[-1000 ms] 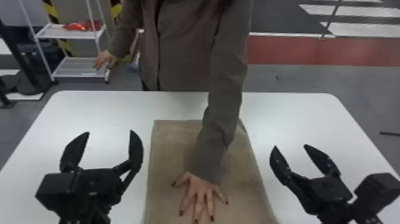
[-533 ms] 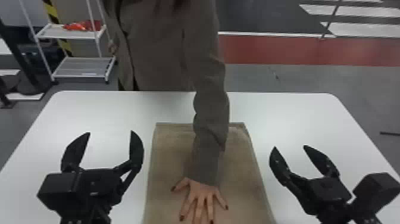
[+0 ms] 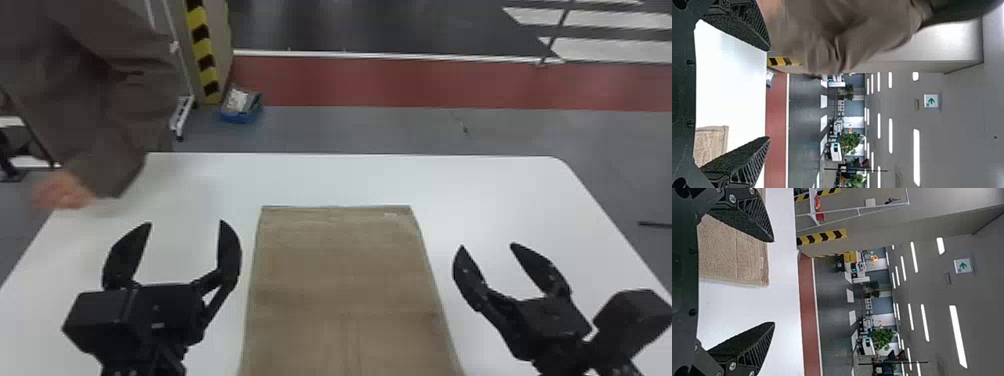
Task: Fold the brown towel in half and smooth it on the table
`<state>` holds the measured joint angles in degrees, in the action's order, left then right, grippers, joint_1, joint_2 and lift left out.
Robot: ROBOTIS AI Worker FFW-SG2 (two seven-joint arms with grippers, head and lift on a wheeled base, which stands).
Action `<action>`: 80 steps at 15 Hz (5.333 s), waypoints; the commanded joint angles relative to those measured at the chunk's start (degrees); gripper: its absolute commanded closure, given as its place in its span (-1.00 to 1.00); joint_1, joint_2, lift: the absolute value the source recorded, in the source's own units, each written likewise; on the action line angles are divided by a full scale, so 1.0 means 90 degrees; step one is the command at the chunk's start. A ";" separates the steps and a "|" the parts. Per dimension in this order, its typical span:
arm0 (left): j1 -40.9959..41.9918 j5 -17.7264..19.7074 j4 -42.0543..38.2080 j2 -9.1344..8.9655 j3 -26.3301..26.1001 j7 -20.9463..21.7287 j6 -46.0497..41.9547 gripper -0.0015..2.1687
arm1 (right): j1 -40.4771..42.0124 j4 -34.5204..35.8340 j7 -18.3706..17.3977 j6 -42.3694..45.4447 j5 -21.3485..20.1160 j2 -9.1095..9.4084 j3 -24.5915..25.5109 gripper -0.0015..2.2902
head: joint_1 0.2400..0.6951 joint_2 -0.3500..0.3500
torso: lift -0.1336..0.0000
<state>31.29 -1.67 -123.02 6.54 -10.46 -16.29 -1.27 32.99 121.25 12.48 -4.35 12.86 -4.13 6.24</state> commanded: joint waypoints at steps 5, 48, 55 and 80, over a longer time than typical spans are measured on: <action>0.0000 0.0000 -0.0012 0.0006 0.0000 0.0013 0.0019 -0.94 | 0.0046 0.0063 0.0000 0.0000 -0.0003 -0.0020 0.0010 -0.88 | 1.00 -0.17 | -0.81; -0.3457 0.0820 0.3865 -0.0238 -0.0088 0.1654 0.2187 -0.17 | -0.1273 -0.1402 -0.0078 -0.0528 -0.0365 -0.0332 -0.0644 -0.88 | 1.00 -0.18 | -0.81; -0.3418 0.0830 0.3806 -0.0248 -0.0088 0.1654 0.2187 -0.37 | -0.1273 -0.1392 -0.0078 -0.0528 -0.0365 -0.0342 -0.0644 -0.88 | 1.00 -0.18 | -0.81; -0.2256 0.0723 0.1150 -0.0199 -0.0440 0.1624 0.2617 0.33 | -0.1273 -0.1392 -0.0097 -0.0469 -0.0267 -0.0352 -0.0605 -0.88 | 1.00 -0.24 | -0.80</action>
<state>9.63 4.90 -109.08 4.53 -12.92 -2.08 19.84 21.53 108.65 11.70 -8.79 10.12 -7.27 0.41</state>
